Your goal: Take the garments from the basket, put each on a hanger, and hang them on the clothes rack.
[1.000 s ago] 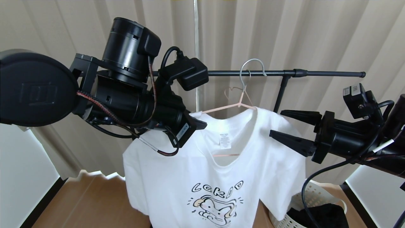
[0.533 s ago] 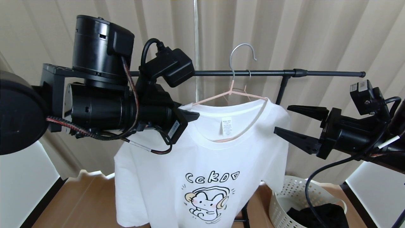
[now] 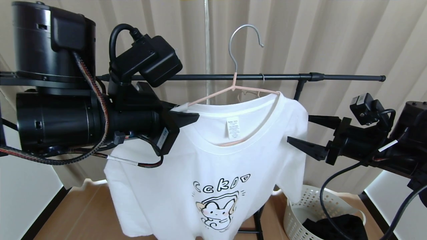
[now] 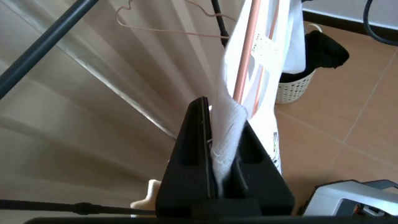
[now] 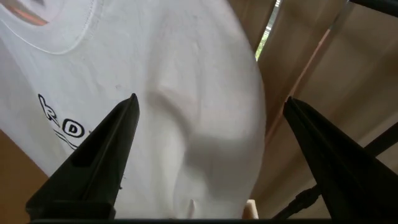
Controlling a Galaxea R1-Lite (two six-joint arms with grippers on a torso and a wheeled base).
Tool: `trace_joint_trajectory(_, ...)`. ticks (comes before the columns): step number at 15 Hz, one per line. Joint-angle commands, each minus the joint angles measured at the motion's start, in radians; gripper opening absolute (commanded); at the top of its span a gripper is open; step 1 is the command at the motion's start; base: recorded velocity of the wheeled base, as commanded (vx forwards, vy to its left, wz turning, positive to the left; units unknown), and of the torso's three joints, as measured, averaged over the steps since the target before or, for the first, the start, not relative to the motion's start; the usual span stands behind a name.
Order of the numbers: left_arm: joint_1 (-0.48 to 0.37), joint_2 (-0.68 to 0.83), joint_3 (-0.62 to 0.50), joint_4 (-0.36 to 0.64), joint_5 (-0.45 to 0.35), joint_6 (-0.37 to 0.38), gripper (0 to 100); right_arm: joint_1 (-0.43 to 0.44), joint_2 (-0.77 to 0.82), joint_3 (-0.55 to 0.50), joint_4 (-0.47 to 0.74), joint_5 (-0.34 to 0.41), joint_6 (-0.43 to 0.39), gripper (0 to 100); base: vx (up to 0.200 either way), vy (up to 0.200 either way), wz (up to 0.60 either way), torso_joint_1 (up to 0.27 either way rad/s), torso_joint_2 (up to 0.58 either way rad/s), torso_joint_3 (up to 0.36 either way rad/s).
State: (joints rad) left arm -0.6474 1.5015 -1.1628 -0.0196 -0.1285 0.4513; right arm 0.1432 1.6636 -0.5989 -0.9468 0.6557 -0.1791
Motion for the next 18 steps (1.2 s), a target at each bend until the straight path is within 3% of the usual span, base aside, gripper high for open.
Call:
trace_joint_trajectory(1,0.000,-0.029,0.011,-0.002,0.015,-0.002,0,-0.014,0.053,-0.004,-0.001,-0.001,-0.022,100,0.000,0.000,0.00,0.000,0.00,0.000)
trace_joint_trajectory(4,0.000,-0.035,0.012,0.000,0.015,-0.003,0,-0.014,0.107,-0.027,-0.001,-0.019,-0.043,100,0.000,0.000,0.00,0.000,0.00,0.000)
trace_joint_trajectory(5,0.000,-0.037,0.012,0.000,0.017,-0.005,0,-0.014,0.110,-0.027,-0.001,-0.024,-0.043,0,0.000,0.000,0.00,0.000,0.00,0.000)
trace_joint_trajectory(18,0.028,-0.098,0.086,-0.002,0.017,-0.009,0,-0.036,0.142,-0.067,0.008,-0.044,-0.037,0,0.000,0.000,0.00,0.000,0.00,0.000)
